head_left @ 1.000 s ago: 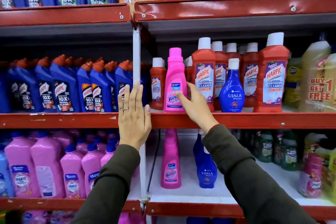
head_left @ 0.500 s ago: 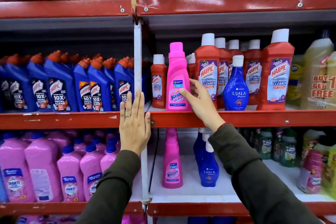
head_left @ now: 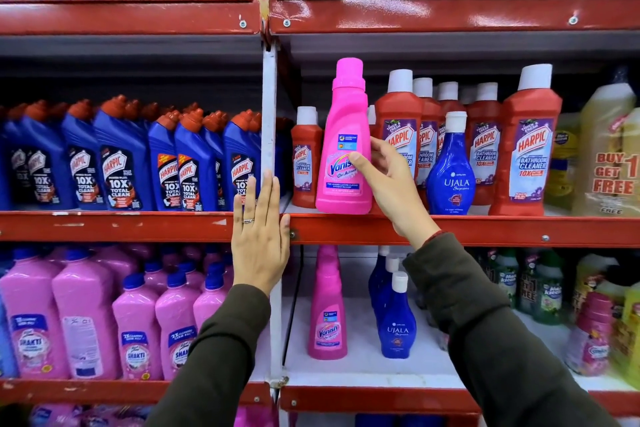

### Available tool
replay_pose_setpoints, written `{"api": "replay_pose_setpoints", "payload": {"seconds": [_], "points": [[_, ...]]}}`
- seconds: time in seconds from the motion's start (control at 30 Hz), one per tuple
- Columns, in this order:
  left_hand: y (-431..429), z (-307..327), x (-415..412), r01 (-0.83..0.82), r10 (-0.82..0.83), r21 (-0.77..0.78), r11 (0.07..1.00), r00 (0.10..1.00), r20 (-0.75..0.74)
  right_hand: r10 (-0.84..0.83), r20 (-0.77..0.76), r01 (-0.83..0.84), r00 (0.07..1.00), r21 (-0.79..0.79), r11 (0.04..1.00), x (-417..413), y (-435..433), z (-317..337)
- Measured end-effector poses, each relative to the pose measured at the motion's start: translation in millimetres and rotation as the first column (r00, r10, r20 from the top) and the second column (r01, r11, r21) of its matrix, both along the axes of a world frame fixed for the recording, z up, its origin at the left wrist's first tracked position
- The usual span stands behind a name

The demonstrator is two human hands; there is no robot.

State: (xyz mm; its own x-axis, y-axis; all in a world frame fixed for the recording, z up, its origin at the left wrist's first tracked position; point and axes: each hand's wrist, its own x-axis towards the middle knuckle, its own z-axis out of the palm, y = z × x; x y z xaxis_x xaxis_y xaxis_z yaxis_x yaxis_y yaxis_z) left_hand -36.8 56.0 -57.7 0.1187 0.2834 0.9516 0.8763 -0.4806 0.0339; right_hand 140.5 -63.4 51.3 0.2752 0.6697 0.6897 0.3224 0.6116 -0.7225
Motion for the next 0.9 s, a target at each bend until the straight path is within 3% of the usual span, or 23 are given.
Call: {"api": "replay_pose_setpoints", "payload": {"seconds": [0.43, 0.6, 0.9], "points": [[-12, -10, -3, 0.036, -0.037, 0.02, 0.999, 0.998, 0.048, 0.069, -0.069, -0.07, 0.995, -0.016, 0.997, -17, -32, -74], [-23, -64, -7, 0.114, -0.116, 0.026, 0.993, 0.99, 0.08, 0.072, -0.07, -0.076, 0.995, -0.059, 0.995, -16, -39, -141], [-30, -188, -2, 0.067, -0.067, -0.163, 0.984, 0.998, 0.004, 0.052, -0.063, -0.066, 0.997, -0.245, 0.967, -10, -28, -240]]}}
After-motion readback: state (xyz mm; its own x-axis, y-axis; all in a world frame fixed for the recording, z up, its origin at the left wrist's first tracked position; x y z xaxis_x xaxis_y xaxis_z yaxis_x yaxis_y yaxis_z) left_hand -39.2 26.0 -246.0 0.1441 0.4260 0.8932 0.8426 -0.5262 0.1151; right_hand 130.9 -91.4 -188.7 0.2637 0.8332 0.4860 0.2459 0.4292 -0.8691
